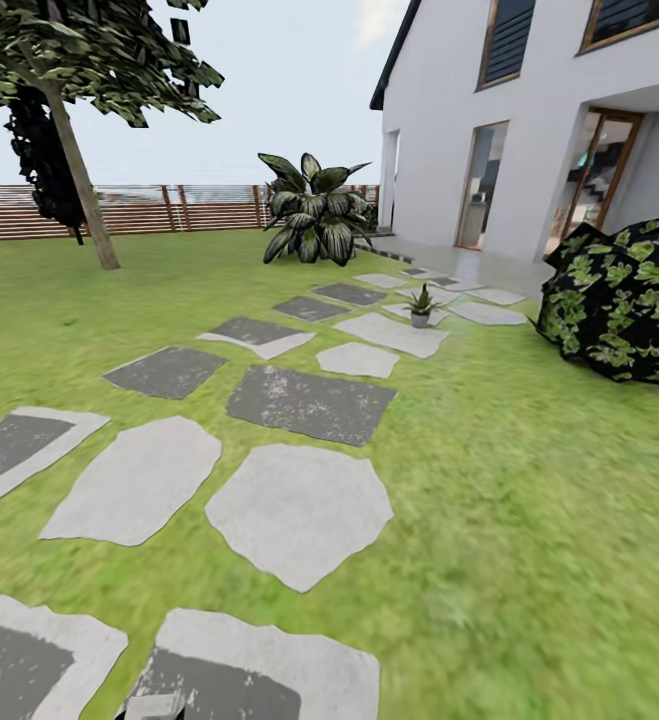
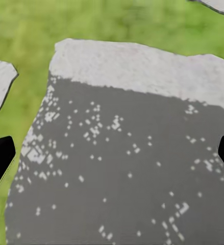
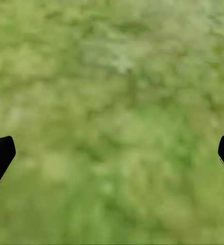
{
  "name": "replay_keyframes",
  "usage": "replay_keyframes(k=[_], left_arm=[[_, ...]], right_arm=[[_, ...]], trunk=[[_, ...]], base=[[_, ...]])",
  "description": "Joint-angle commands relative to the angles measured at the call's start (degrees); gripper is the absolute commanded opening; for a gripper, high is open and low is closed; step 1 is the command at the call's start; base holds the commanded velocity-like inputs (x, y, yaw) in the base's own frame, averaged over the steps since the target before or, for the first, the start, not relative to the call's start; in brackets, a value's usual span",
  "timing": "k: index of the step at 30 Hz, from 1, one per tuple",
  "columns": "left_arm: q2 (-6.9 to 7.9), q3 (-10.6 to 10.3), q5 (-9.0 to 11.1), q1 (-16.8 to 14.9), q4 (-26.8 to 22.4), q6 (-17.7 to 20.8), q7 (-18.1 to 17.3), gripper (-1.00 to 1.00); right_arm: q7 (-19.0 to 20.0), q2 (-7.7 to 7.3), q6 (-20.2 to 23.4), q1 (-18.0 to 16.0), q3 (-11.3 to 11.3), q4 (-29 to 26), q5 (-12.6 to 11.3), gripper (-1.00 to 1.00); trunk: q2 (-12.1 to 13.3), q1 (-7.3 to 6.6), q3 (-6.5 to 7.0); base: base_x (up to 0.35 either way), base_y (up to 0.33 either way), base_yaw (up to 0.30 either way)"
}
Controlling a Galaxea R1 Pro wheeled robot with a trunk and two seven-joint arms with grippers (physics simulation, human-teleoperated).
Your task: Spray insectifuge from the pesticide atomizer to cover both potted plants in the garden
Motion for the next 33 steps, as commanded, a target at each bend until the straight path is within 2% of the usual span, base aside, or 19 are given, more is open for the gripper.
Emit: replay_keyframes(k=[1, 33], left_arm=[[-0.02, 0.2, 0.0, 0.0, 0.1, -0.2, 0.0, 1.00], [-0.05, 0.2, 0.0, 0.0, 0.0, -0.1, 0.0, 1.00]], right_arm=[[0.0, -0.01, -0.2, 0.0, 0.0, 0.0, 0.0, 1.00], [0.0, -0.02, -0.2, 0.0, -0.1, 0.0, -0.1, 1.00]], trunk=[[0.0, 0.02, -0.05], [0.0, 0.02, -0.05]], base=[[0.337, 0.000, 0.000], [0.338, 0.000, 0.000]])
